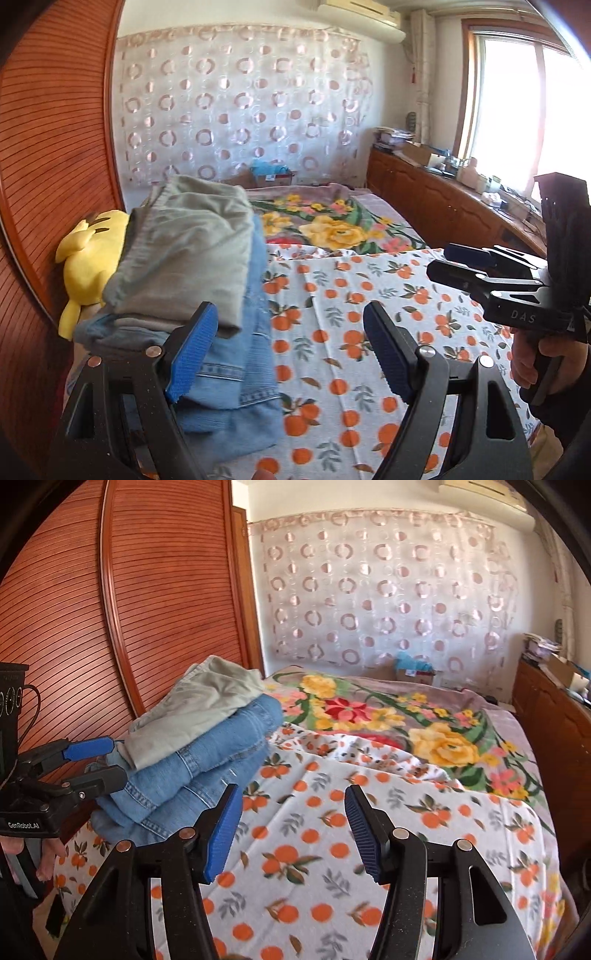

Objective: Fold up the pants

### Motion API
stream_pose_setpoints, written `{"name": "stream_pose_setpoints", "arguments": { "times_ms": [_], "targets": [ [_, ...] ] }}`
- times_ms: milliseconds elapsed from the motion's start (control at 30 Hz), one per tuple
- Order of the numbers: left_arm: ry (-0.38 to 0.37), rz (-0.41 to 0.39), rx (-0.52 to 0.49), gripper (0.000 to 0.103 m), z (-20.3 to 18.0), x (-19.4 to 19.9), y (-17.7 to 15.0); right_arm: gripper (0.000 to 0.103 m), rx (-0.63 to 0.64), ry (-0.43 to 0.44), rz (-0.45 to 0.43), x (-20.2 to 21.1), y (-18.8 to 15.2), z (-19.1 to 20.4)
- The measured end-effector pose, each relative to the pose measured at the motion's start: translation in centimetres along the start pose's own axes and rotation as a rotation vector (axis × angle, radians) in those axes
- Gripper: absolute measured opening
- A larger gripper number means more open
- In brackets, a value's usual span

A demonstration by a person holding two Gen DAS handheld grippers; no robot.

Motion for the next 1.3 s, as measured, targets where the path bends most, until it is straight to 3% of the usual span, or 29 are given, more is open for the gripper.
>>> {"name": "stream_pose_setpoints", "arguments": {
  "times_ms": [367, 467, 667, 867, 1300],
  "targets": [
    [-0.038, -0.037, -0.059, 0.082, -5.4, 2.5, -0.2, 0.063, -0.043, -0.098, -0.038, 6.8, -2.2, 1.7],
    [-0.026, -0.045, -0.074, 0.082, -6.6, 3.6, -0.3, 0.070, -0.060, -0.124, -0.060, 8.5, -2.7, 2.2],
    [0.023, -0.062, -0.104, 0.082, -8.2, 5.5, -0.9, 0.076, -0.088, -0.168, -0.105, 11.5, -4.0, 3.4],
    [-0.003, -0.085, -0.102, 0.082, -9.9, 7.5, -1.7, 0.077, -0.104, -0.207, -0.143, 14.7, -5.7, 4.4],
    [0.024, -0.132, -0.103, 0.082, -11.3, 12.3, -2.5, 0.078, -0.124, -0.244, -0.185, 18.9, -8.4, 6.5]
  ]
}}
Point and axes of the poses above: each gripper's, at about its wrist camera, not at the fingertips, and x roughly against the way its jaws point, z to its left, y to its top, the point moved 8 cm from there along -x, roughly the way its jaws point, and after that the axes turned 4 degrees about -y, right-handed, at the moved point
